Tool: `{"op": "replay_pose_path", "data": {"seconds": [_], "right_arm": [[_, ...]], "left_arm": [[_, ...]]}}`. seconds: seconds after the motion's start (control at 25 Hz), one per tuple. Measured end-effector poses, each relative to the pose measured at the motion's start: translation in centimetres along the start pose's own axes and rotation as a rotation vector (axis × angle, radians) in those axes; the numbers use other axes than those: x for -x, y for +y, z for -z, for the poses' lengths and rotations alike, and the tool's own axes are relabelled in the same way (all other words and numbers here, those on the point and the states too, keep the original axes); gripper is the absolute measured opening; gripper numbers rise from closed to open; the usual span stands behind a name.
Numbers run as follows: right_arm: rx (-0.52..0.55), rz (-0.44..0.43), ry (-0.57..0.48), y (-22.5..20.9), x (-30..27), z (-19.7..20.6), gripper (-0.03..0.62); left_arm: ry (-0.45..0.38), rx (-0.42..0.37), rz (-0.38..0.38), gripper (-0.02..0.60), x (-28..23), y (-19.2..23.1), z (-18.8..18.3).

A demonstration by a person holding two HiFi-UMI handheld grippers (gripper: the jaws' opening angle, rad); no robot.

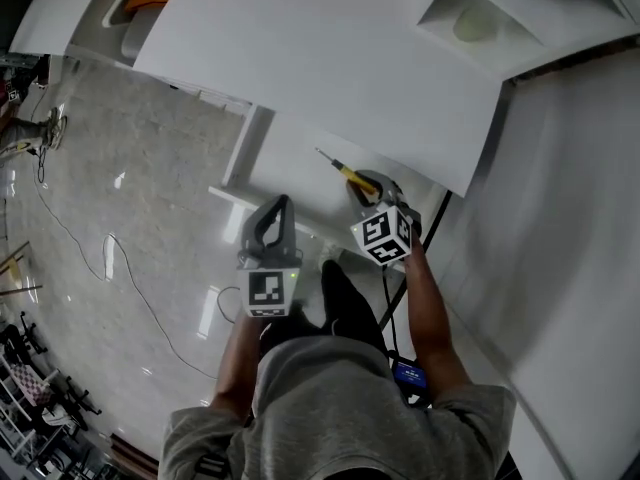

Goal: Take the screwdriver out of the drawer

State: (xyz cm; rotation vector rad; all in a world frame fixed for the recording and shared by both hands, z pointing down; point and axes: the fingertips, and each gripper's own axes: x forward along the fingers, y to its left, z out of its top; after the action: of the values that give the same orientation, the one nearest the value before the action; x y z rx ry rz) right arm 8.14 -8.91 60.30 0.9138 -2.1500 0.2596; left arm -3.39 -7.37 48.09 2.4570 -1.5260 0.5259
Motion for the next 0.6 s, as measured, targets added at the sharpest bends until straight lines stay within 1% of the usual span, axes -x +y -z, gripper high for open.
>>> {"op": "replay_pose_path", "data": {"seconds": [0.28,0.6], "right_arm": [[-0.045,0.083,-0.089,-1.5,4.1,-3.1,0.083],[-0.071,0.15,-0.142,-1.9,8.5,-5.0,0.083]], "left_arm": [[-0.049,-0.04,0.03,0.012,0.7,-0.7,-3.5],[-0.103,-0.071,0.046,0.012,1.9,-1.2,-6.6]]}}
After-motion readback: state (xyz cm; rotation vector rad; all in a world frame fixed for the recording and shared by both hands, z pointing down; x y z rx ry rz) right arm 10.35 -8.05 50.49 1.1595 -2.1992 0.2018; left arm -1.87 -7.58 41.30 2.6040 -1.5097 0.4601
